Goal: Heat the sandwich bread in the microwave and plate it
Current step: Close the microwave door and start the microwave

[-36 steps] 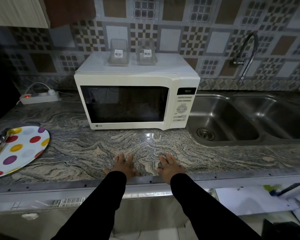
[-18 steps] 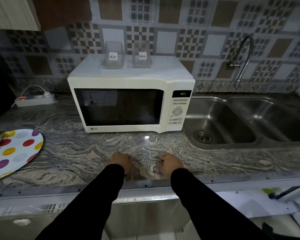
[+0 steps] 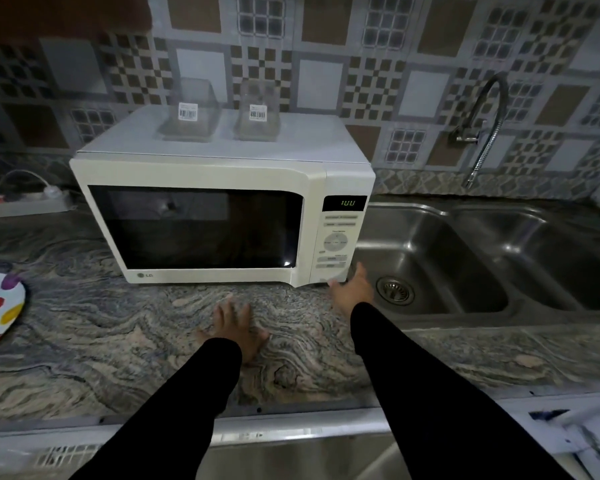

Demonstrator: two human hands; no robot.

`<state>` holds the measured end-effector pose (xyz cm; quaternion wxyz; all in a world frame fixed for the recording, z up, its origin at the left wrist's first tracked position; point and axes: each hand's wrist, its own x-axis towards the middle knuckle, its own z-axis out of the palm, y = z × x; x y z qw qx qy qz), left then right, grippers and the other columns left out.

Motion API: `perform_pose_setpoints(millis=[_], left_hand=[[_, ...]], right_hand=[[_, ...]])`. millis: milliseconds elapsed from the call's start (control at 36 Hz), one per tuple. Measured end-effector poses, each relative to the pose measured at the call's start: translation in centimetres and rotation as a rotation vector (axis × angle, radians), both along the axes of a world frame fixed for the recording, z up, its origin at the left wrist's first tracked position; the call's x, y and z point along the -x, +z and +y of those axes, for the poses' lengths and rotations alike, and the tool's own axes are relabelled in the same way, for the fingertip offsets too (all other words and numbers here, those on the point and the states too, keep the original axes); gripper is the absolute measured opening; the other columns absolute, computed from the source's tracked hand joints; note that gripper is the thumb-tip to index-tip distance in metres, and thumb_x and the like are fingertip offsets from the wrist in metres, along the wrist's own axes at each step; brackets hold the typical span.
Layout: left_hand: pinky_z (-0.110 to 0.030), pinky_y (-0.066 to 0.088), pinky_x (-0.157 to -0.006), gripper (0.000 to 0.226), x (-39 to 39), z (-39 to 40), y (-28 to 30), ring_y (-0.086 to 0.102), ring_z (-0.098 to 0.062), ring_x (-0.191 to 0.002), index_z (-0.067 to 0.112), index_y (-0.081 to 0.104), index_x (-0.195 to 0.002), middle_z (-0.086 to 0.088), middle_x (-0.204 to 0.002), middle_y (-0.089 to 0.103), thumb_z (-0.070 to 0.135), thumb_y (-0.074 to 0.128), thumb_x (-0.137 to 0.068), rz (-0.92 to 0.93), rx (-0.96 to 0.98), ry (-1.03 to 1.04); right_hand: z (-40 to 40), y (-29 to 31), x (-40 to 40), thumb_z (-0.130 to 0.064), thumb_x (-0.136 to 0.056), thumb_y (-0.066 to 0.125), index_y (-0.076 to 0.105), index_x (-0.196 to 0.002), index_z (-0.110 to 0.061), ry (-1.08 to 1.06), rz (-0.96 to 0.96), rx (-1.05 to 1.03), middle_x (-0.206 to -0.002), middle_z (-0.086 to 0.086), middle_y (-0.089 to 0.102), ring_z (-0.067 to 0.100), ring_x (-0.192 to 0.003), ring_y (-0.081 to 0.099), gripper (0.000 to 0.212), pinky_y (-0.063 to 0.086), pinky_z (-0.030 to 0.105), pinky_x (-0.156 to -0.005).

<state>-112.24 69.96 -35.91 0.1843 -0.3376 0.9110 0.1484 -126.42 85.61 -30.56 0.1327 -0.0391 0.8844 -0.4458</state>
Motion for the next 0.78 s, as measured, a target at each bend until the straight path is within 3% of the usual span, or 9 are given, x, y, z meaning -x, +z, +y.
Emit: perform_pose_setpoints(millis=[167,278,361,528,778], left_hand=[[-0.065,0.006,-0.112,0.082,0.3,-0.4,-0.5,-0.023,-0.030,-0.145,0.031,-0.013,-0.151,-0.006,-0.157,-0.027,0.069,0.027,-0.090,-0.079,0.006,-0.002],[-0.061,0.008,-0.114,0.086,0.9,-0.7,-1.2,-0.021,-0.033,-0.145,0.032,-0.015,-0.151,-0.009,-0.157,-0.026,0.072,0.027,-0.088,-0.119,0.021,0.006],[-0.058,0.010,-0.115,0.087,1.0,-0.9,-1.3,-0.019,-0.035,-0.145,0.032,-0.015,-0.150,-0.009,-0.157,-0.024,0.073,0.028,-0.087,-0.132,0.009,0.016],[-0.058,0.010,-0.115,0.087,1.1,-0.9,-0.8,-0.019,-0.036,-0.145,0.031,-0.017,-0.150,-0.010,-0.157,-0.024,0.072,0.028,-0.087,-0.151,0.005,0.007],[-0.065,0.011,-0.111,0.083,0.6,0.1,0.7,-0.017,-0.029,-0.147,0.034,-0.016,-0.150,-0.005,-0.158,-0.024,0.069,0.029,-0.090,-0.144,0.007,0.002]], right_hand=[[-1.0,-0.4,2.1,-0.020,-0.093,0.061,0.015,-0.154,-0.012,-0.074,-0.089,0.183,-0.153,0.010,0.036,0.029,-0.138,0.039,0.076,0.034,0.035,-0.111],[-1.7,-1.2,2.7,-0.024,-0.093,0.059,0.045,-0.136,-0.008,-0.081,-0.052,0.136,-0.135,0.012,0.056,0.030,-0.122,0.054,0.047,0.045,0.036,-0.101],[-2.0,-1.3,2.9,-0.022,-0.092,0.061,0.054,-0.122,-0.008,-0.126,-0.033,0.152,-0.123,0.010,0.063,0.029,-0.113,0.059,0.034,0.046,0.033,-0.093],[-2.2,-1.6,3.1,-0.021,-0.090,0.064,0.056,-0.122,-0.008,-0.166,-0.023,0.173,-0.123,0.010,0.064,0.028,-0.112,0.061,0.035,0.046,0.028,-0.088],[-2.6,-1.7,3.5,-0.019,-0.086,0.067,0.056,-0.119,-0.007,-0.227,-0.084,0.197,-0.122,0.013,0.064,0.030,-0.111,0.062,0.036,0.049,0.033,-0.090]])
